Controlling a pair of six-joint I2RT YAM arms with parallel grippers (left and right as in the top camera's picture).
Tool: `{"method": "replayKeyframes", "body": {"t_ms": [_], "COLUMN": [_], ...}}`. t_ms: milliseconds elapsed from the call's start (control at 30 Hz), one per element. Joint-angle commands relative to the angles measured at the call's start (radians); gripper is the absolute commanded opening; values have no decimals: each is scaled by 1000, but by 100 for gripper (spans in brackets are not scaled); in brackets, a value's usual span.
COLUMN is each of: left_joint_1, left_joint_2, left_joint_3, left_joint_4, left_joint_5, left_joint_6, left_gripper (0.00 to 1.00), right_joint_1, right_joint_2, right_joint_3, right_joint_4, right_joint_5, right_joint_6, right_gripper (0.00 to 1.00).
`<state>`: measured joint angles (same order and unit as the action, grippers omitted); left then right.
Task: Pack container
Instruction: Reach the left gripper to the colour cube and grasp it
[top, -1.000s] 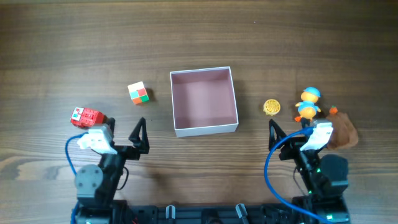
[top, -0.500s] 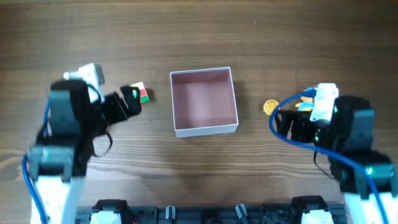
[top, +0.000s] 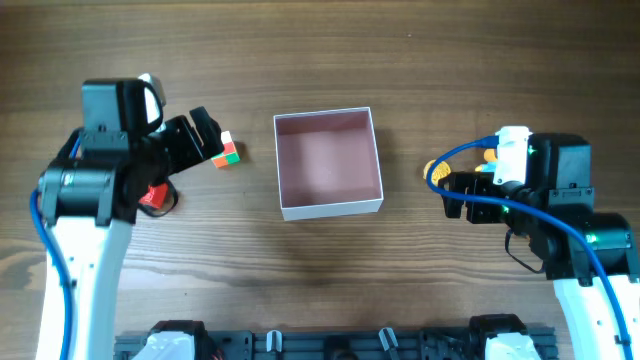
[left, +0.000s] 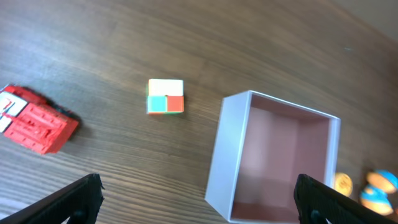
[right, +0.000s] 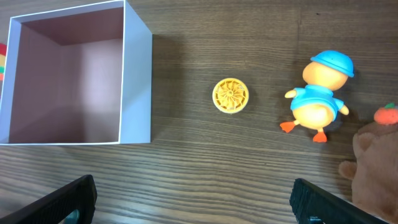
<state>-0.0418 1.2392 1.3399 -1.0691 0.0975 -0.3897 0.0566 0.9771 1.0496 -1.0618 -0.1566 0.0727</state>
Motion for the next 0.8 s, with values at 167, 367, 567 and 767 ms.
{"method": "replayKeyframes", "body": {"t_ms": [167,367,567,767], "left_joint_1": [3,0,-8,-29], "left_joint_2": [395,617,674,724], "left_joint_3": [16,16,16,16], "left_joint_4": [128,221,265,281], "left_joint_5": [-1,-11,-96,-133], "left_joint_6": [-60,-60,-45,-8], "left_gripper": [99,99,99,99], "right_joint_1": [4,4,4,4], "right_joint_2": [8,8,8,8], "right_joint_3": [24,24,24,24], "right_joint_4": [-10,-15,-13,-13], "right_joint_5": [8,5,5,-2], "right_joint_6": [-17,-18,-17,-17], "right_gripper": [100,100,100,100]}}
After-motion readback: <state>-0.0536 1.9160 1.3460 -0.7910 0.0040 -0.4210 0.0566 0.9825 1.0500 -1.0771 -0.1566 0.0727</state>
